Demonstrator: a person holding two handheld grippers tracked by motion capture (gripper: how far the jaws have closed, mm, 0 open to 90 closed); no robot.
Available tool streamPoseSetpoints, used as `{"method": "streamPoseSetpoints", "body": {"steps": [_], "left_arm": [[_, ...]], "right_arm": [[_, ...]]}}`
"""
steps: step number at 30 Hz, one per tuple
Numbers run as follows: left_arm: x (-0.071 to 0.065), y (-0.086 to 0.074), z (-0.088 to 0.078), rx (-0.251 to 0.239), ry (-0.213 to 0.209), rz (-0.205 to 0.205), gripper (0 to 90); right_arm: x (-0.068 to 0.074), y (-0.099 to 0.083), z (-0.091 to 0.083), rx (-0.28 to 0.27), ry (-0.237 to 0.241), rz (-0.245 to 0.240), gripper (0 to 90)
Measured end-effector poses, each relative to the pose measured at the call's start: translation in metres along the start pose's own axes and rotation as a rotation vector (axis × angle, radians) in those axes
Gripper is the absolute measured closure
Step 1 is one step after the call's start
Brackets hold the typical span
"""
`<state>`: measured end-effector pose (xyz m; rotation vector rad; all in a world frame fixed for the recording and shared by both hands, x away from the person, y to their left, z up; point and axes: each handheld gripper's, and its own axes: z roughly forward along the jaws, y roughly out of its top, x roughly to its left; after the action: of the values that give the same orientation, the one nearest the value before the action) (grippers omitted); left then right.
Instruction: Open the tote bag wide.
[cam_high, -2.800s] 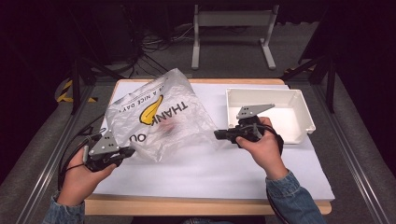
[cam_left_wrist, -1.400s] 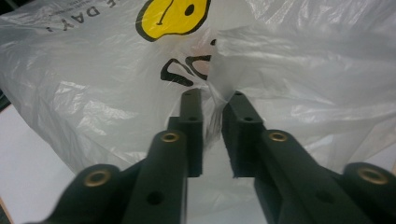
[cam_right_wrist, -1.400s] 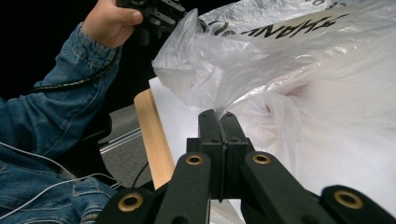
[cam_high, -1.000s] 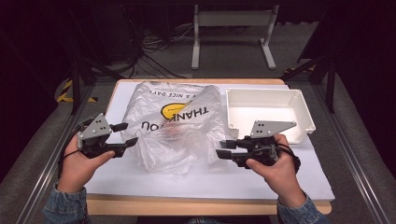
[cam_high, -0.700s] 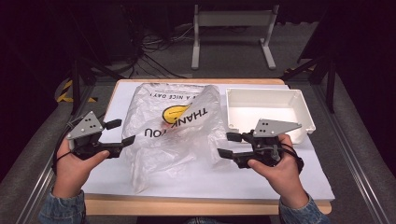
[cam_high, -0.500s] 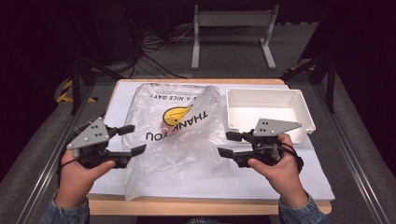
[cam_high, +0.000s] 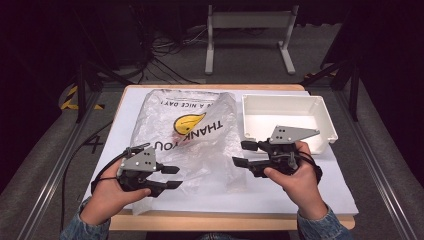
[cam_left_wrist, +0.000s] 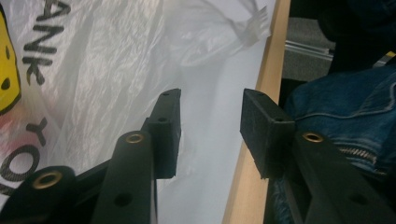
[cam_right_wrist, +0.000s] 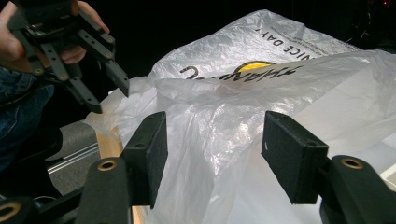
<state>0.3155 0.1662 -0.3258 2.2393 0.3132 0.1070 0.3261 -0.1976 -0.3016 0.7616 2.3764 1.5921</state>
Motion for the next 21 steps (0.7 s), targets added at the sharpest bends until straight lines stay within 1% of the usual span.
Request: {"method": "streamPoseSetpoints", "body": {"steps": [1,2,4,6,9,11,13,14,15,17,20,21], "left_arm": [[0.002,-0.001,0.001,0.003,-0.008,-0.010,60.7],[0.002,-0.001,0.001,0.003,-0.008,-0.010,60.4],[0.006,-0.005,0.005,0.000,-0.030,-0.030,59.6],[0.010,-0.008,0.008,0.010,-0.024,-0.044,60.3],[0.017,-0.013,0.012,0.027,0.002,-0.062,60.1],[0.022,-0.017,0.015,0.043,0.029,-0.075,59.7],[0.028,-0.021,0.018,0.049,0.053,-0.090,57.8],[0.030,-0.022,0.018,0.048,0.063,-0.089,56.1],[0.033,-0.023,0.019,0.054,0.084,-0.092,55.3],[0.036,-0.026,0.020,0.066,0.108,-0.099,54.8],[0.040,-0.029,0.020,0.061,0.128,-0.105,54.8],[0.040,-0.029,0.020,0.061,0.128,-0.105,54.8]], "right_arm": [[0.000,0.000,0.000,0.000,0.000,-0.001,40.3],[0.000,0.000,0.000,0.000,0.000,-0.001,40.3],[0.000,0.000,0.001,0.001,0.000,-0.001,40.3],[0.000,0.000,0.002,0.002,0.001,0.002,40.3],[-0.001,-0.001,0.003,0.004,0.002,0.003,40.2],[-0.001,-0.001,0.003,0.005,0.002,0.004,40.1],[-0.001,-0.001,0.003,0.007,0.000,0.004,39.7],[-0.001,-0.001,0.003,0.007,-0.001,0.005,39.7],[-0.001,-0.001,0.003,0.007,-0.002,0.006,39.6],[-0.001,-0.001,0.003,0.007,-0.002,0.007,39.2],[-0.001,-0.001,0.002,0.003,-0.004,0.006,38.1],[-0.001,-0.001,0.002,0.003,-0.004,0.006,38.1]]}}
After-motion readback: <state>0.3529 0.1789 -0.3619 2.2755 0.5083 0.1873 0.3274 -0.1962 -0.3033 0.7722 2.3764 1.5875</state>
